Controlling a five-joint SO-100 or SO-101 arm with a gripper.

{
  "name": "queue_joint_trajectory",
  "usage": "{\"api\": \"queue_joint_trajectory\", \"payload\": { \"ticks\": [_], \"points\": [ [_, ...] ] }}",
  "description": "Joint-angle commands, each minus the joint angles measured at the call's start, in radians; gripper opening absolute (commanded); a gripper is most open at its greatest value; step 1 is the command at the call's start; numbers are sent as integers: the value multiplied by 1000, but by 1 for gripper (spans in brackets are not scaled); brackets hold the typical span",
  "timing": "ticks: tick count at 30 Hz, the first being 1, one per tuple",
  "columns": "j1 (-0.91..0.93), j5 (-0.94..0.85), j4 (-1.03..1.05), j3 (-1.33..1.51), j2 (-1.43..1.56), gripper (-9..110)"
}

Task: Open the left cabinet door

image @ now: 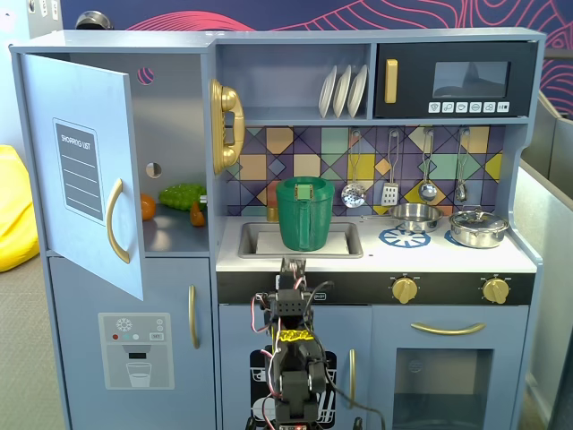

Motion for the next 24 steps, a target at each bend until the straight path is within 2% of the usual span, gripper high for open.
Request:
{"api": "queue_joint_trajectory", "payload": {
  "ticks": [1,10,24],
  "points": [
    [23,5,146,35,55,0],
    [80,-21,268,146,84,0],
    [49,-54,419,161,84,0]
  ]
}}
